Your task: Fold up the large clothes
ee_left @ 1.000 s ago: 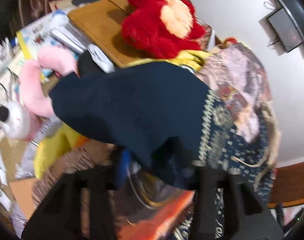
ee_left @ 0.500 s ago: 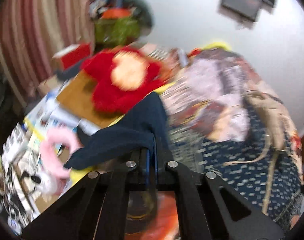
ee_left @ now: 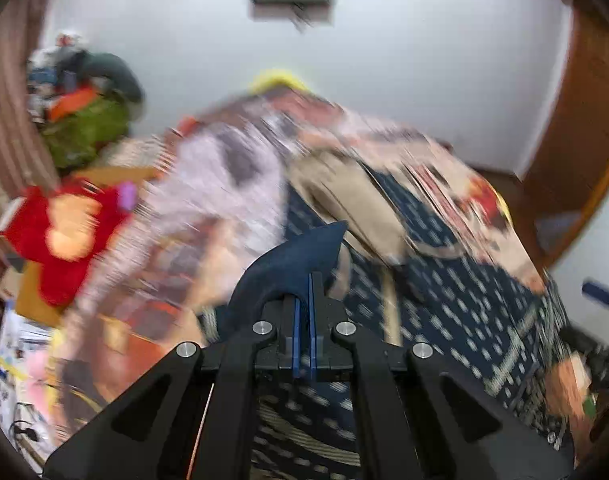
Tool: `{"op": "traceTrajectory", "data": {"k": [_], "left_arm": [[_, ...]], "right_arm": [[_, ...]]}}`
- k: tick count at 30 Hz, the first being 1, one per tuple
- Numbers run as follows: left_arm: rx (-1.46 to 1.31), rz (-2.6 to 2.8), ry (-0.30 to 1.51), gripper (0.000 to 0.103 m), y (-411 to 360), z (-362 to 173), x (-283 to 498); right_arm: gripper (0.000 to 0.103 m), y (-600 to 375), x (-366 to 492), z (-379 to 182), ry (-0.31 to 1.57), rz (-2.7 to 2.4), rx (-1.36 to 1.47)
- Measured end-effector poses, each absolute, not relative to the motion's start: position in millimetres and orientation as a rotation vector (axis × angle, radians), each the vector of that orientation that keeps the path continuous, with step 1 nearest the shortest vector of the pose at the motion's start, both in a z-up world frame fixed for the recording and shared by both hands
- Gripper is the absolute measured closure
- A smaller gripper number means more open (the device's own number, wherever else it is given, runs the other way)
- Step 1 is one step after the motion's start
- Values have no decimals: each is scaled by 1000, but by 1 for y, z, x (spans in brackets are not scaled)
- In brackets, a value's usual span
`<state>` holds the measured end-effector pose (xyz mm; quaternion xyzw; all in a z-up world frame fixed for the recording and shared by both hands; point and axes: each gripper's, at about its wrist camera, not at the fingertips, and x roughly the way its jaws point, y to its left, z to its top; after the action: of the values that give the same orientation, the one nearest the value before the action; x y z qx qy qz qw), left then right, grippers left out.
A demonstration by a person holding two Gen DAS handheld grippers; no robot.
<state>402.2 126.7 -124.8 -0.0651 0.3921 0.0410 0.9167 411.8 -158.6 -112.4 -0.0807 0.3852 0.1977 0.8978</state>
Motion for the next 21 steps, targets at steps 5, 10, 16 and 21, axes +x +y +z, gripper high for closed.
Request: {"op": "traceTrajectory", "data": {"k": [5,10,16,21], "left_arm": [[-117,-17,978,101,74,-193,409],[-60,-59,1090,101,51,-232,398],[-45,-66,1088,76,74,-215,370],[-94,46,1015,57,135,-185,343]], "right_arm": [[3,-179,410,-118,852,392,-156],[3,-181,409,-129,895,387,-162],[3,-154,412,-133,919,424,-181],[3,-101,415,-128,905,509,-216]]}}
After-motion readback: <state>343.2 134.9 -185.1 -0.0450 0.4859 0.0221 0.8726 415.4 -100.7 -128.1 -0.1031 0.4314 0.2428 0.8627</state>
